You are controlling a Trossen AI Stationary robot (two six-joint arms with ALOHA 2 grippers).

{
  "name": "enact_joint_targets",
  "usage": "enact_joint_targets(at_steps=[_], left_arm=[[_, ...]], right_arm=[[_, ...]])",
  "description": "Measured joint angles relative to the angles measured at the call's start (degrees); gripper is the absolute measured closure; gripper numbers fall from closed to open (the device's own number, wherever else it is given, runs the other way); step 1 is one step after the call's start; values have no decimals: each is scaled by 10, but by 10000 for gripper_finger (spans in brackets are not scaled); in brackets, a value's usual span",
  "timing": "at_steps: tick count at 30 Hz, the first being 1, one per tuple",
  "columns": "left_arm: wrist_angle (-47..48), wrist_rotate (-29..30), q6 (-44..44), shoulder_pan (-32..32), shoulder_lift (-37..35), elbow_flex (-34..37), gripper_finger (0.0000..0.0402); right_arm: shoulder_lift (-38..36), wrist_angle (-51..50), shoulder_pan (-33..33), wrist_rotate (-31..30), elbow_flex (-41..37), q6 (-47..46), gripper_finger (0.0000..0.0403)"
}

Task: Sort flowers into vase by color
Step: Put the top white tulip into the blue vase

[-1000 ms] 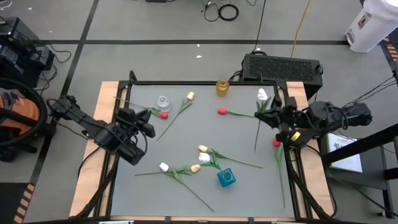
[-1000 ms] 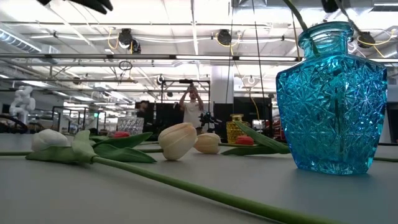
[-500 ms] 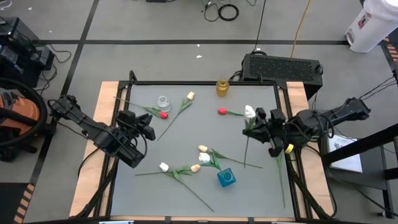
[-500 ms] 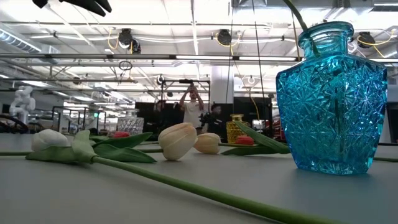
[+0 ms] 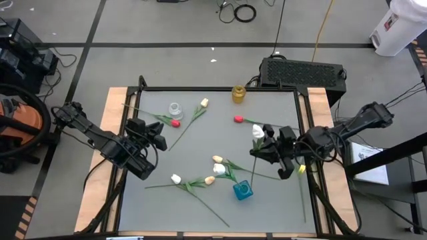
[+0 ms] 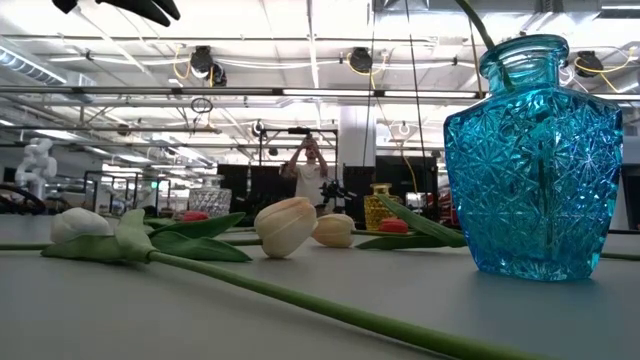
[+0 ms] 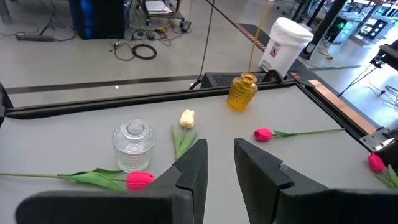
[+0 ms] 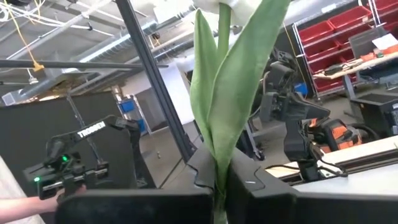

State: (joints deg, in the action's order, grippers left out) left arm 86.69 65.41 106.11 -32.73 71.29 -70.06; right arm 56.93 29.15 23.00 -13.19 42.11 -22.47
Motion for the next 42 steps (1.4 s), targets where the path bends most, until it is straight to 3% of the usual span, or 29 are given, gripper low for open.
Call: enact_joint_targets(at_steps=[15,42], left_arm=[[-8,0,-4,0,0,0,315],[-9,0,-4,0,0,0,315]], right_arm=[[42,53,4,0,0,-16,403],[49,29,4,-2,0,-8,403]])
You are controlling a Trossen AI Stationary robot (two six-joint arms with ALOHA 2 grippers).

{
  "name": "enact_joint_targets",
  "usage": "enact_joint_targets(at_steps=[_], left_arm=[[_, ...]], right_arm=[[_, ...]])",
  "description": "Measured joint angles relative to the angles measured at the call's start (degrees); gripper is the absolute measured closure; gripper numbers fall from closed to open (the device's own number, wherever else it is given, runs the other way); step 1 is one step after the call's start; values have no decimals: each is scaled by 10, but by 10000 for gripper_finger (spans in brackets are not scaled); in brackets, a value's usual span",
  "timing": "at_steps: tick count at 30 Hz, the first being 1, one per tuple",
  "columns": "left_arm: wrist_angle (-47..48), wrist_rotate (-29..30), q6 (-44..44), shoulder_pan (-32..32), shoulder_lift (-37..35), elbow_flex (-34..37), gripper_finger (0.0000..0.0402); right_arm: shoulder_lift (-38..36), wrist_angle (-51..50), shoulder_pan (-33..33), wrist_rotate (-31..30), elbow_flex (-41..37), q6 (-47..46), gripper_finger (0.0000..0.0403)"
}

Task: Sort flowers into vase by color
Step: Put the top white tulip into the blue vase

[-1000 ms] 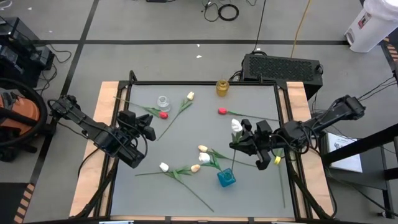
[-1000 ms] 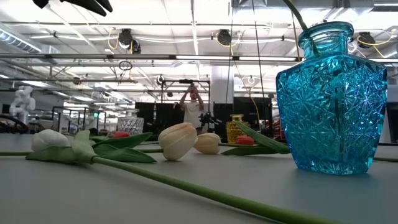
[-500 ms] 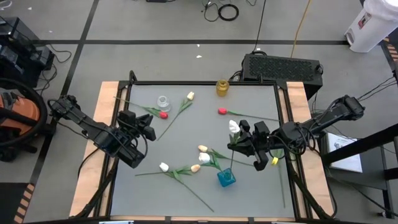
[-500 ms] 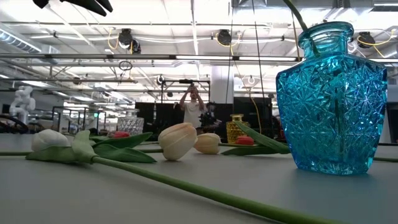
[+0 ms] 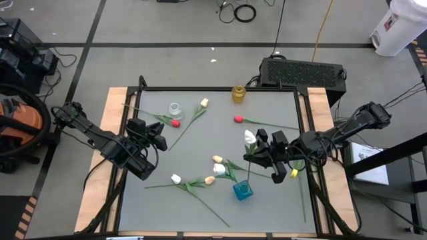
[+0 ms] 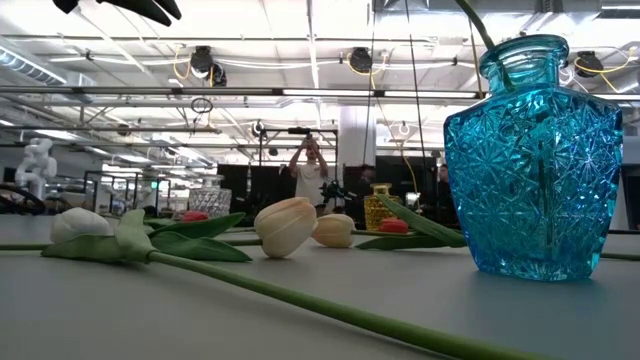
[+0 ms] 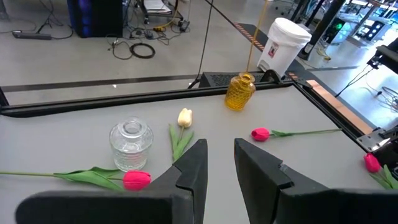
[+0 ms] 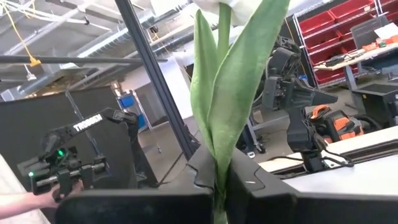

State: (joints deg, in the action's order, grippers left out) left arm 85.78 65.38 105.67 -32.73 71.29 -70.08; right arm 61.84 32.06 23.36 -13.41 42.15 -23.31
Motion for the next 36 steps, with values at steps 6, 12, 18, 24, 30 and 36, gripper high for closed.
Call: enact_joint_targets(at_steps=[6,12,18,24,30,36], left_arm=[[0,0,0,0,0,0,315],[0,0,0,0,0,0,315],[0,0,0,0,0,0,315],[0,0,0,0,0,0,315],[0,0,-1,0,0,0,315],[0,0,0,0,0,0,315]], right_arm=[[0,-20,0,-1,0,6,403],[0,-27,0,-19,0,16,403],[0,-35,0,-43,0,4,403],[9,-37,0,-63,0,-19,403],[26,-36,0,-62,0,-20,403],[39,-35,0,-62,0,-11,403]])
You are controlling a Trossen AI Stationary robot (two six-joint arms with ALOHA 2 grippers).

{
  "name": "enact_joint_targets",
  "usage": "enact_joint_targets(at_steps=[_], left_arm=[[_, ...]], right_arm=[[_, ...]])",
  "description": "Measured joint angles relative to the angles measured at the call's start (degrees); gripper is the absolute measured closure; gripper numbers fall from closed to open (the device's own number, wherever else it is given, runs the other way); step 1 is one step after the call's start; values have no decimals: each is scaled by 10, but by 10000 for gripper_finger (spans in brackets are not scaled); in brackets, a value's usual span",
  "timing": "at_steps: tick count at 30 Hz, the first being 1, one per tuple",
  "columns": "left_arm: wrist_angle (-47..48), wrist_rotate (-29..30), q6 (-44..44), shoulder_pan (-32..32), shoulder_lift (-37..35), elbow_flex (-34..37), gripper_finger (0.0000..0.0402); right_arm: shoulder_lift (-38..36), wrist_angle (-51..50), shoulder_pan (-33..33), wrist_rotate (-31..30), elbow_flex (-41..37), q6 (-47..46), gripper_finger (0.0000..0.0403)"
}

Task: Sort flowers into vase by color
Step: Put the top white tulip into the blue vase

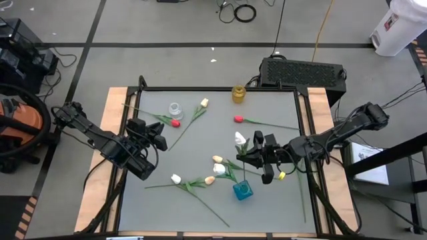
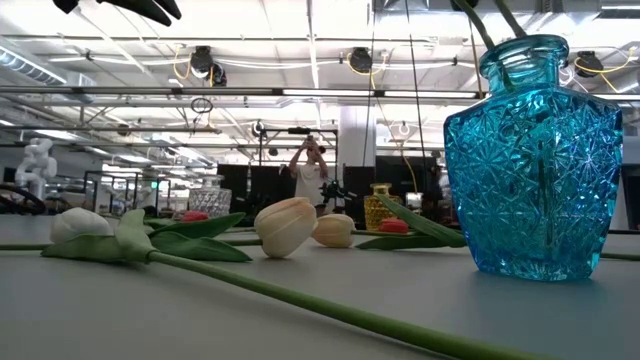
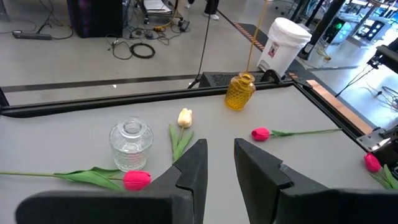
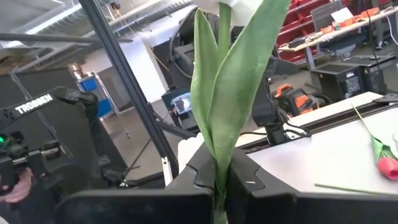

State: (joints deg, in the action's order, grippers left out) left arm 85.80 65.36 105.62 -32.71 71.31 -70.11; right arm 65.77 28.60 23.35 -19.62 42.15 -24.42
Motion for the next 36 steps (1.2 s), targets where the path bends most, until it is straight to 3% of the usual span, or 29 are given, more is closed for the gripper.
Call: enact_joint_targets(at_steps=[36], left_arm=[[-9,0,-15,0,0,0,315]], right_arm=[[11,-5,15,3,0,-4,403]])
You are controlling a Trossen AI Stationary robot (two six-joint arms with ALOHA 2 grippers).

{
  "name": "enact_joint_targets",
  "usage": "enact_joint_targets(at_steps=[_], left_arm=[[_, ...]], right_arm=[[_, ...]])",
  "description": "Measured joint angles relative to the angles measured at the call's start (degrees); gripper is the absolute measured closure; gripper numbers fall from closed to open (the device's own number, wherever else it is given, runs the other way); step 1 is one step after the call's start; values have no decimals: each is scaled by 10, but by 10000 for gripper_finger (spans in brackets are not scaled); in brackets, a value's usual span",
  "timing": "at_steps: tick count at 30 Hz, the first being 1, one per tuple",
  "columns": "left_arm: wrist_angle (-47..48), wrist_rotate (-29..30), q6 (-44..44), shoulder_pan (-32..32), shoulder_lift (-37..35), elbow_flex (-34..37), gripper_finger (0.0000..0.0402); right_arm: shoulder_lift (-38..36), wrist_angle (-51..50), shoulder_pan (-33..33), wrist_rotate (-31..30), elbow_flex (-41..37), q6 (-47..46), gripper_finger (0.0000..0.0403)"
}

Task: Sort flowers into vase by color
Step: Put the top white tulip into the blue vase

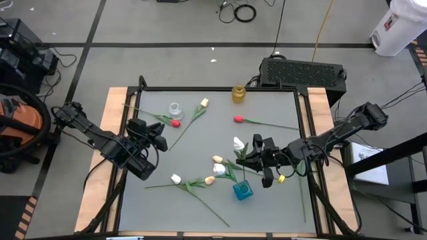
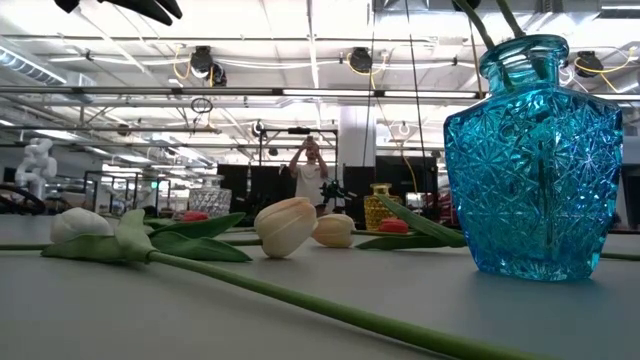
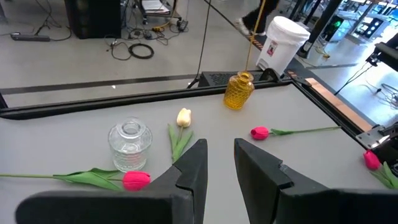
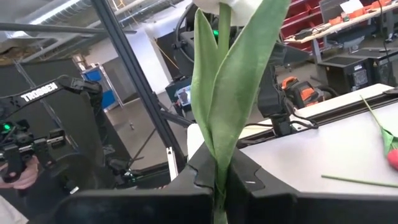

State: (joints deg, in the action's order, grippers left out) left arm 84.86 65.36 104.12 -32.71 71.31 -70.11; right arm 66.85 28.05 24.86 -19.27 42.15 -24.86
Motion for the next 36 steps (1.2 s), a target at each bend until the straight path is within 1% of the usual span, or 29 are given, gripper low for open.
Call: enact_joint_targets(at_steps=[9,19,26,29,36], left_arm=[[-6,0,0,0,0,0,315],[-16,0,-5,0,0,0,315],[-22,0,-14,0,0,0,315],[-21,0,-14,0,0,0,315],[-21,0,-14,0,0,0,315]], right_arm=[[7,0,0,-2,0,19,403],[42,3,0,1,0,19,403],[46,20,0,1,0,20,401],[46,20,0,1,0,20,391],[46,19,0,1,0,20,347]])
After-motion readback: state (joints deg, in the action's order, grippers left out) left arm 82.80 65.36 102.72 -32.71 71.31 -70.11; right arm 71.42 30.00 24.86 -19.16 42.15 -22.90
